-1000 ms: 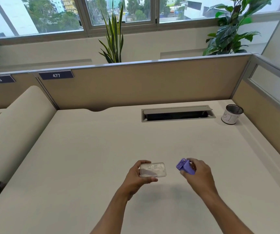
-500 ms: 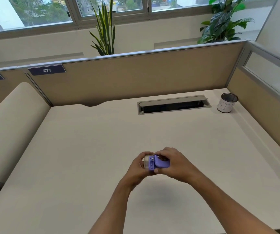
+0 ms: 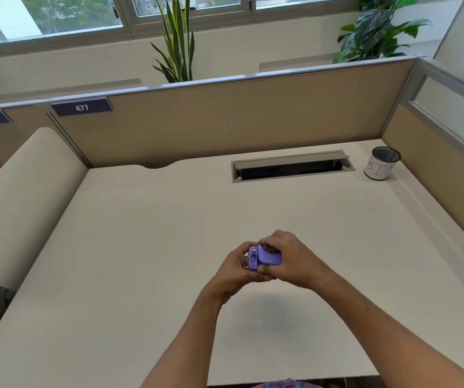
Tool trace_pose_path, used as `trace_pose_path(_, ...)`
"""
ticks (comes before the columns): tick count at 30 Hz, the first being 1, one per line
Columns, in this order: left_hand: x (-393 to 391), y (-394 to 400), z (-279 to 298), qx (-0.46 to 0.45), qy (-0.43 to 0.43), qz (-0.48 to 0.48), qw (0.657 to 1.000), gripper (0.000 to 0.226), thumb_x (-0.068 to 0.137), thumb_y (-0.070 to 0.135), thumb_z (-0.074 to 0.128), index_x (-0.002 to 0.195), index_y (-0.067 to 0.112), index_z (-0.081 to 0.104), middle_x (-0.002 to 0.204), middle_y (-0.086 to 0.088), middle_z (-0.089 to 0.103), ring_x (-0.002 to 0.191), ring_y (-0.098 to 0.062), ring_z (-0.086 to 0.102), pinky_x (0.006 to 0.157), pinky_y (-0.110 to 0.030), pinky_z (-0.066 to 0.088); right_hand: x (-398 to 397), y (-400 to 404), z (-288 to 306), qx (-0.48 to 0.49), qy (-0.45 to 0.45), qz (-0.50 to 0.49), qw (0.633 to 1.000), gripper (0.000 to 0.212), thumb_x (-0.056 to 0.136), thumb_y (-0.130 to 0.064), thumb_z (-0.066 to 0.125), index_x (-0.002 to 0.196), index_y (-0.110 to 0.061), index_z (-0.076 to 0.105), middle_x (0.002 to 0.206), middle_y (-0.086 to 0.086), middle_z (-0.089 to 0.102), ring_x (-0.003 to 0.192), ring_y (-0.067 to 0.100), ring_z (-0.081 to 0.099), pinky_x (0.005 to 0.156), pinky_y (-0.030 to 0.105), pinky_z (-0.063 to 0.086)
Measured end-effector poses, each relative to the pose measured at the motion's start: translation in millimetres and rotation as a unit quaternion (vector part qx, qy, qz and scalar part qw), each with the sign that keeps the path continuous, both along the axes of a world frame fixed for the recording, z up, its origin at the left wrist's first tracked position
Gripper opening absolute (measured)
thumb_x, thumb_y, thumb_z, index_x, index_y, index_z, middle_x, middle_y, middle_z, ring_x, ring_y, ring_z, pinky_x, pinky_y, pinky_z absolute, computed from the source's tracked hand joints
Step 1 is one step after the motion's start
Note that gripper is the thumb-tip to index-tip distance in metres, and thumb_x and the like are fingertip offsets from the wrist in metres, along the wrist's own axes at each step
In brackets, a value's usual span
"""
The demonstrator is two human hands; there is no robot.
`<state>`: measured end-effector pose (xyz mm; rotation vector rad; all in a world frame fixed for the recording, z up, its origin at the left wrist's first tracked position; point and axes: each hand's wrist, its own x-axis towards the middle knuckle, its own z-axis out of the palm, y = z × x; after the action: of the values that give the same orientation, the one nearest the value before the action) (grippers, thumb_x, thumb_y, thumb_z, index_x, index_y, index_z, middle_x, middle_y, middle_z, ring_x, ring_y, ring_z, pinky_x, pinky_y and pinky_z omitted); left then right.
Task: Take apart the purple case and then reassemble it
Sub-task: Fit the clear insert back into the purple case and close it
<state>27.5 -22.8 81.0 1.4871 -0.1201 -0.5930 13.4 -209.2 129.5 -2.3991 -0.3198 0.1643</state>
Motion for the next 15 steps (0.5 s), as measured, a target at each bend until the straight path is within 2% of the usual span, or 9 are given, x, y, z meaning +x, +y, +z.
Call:
trace_pose_path(6, -0.6, -0.8, -7.4, 0.015, -0.011, 0.018, 1.000, 0.058, 0.067, 0.002, 0.089, 0.119, 0.020, 0.071, 0.114, -0.020, 0.077, 0.099, -0.027, 0.073, 0.092, -0.042, 0.062, 1.6, 4.3, 1.1, -0.061, -0.007, 0.008, 0.998, 0.049, 0.083, -0.040, 0.076, 0.126, -0.023, 0.064, 0.111, -0.001, 0.060, 0.104, 0.017, 0.053, 0.091, 0.033, 0.050)
trace_pose_path(12, -0.7, -2.2, -6.4, 0.020, -0.017, 0.021, 0.999, 0.059, 0.066, 0.000, 0.087, 0.119, 0.023, 0.073, 0.112, -0.017, 0.079, 0.097, -0.026, 0.073, 0.088, -0.039, 0.063, 6.4, 7.5, 5.4, -0.113, -0.010, 0.000, 0.994, 0.045, 0.079, -0.047, 0.076, 0.114, -0.020, 0.070, 0.103, 0.001, 0.060, 0.094, 0.018, 0.054, 0.079, 0.030, 0.050)
trace_pose_path(15, -0.6, -0.6, -3.6, 0.007, -0.021, 0.026, 0.999, 0.064, 0.069, -0.004, 0.085, 0.124, 0.026, 0.070, 0.113, -0.016, 0.078, 0.097, -0.025, 0.074, 0.088, -0.039, 0.063, 8.0, 10.5, 6.1, -0.115, -0.012, -0.005, 0.993, 0.040, 0.078, -0.047, 0.076, 0.105, -0.019, 0.070, 0.098, 0.001, 0.056, 0.089, 0.017, 0.052, 0.072, 0.026, 0.045)
